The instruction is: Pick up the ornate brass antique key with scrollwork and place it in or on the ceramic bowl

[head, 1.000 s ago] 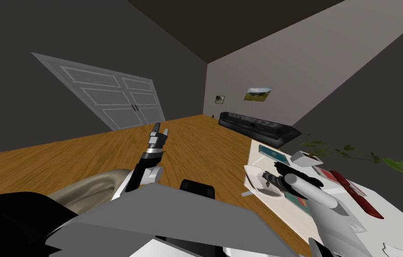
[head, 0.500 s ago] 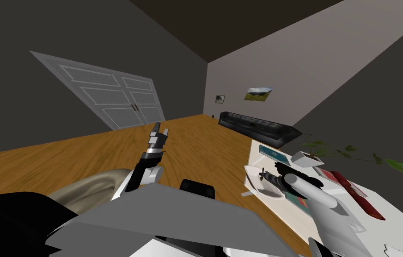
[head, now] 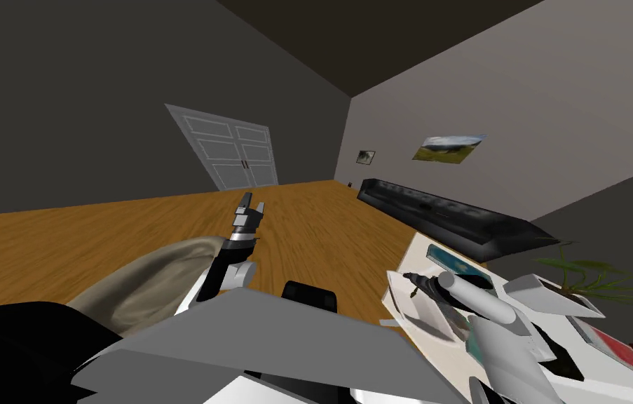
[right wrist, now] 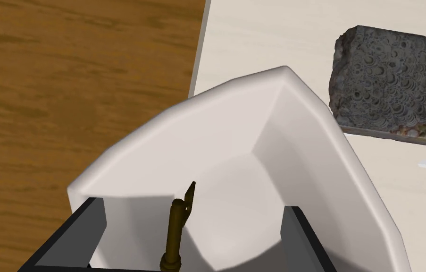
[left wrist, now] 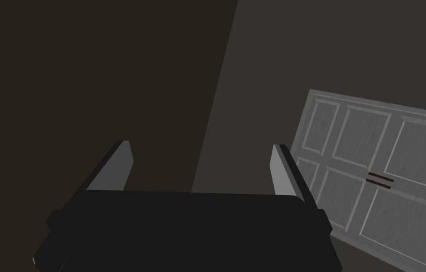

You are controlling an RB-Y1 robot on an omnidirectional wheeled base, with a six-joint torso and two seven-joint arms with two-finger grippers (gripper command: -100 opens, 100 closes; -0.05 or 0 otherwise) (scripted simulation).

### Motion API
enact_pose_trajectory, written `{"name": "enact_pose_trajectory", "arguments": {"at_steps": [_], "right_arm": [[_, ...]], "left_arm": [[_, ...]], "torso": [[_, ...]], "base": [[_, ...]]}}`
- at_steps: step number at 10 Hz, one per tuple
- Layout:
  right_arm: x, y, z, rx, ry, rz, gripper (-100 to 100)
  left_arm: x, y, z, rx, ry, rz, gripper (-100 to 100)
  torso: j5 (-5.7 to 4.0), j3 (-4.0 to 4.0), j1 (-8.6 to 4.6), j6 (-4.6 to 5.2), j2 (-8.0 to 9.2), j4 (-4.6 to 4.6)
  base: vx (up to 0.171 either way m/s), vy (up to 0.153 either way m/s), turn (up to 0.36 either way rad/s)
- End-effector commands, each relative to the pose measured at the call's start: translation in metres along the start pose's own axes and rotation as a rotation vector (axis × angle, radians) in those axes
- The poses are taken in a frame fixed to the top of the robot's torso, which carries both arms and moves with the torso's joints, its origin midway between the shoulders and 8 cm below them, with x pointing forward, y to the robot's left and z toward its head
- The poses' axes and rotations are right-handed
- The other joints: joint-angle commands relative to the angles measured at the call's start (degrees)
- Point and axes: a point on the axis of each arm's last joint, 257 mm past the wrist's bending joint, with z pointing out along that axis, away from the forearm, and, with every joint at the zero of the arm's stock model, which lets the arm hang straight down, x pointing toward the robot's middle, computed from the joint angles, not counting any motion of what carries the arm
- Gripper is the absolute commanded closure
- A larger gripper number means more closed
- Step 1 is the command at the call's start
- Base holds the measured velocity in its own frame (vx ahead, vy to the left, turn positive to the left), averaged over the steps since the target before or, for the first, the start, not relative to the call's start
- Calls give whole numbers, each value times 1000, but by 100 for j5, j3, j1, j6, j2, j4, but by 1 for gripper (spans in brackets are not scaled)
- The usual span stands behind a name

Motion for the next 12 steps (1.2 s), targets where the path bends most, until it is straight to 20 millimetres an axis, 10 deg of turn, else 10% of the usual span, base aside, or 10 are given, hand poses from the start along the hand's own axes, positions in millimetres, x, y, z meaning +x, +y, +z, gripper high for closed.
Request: {"name": "enact_pose_trajectory", "arguments": {"at_steps": [1,12], "right_arm": [[3,0,-4,-19,7,32,-100],[-39,5,-31,-151,-25,275,-100]], "left_arm": [[0,0,0,0,0,0,0],[0,0,0,0,0,0,0]], "torso": [[0,0,0,0,0,0],[10,-10,38,3,-14,-5]], "base": [[-87,-107,308],[-111,-107,298]]}}
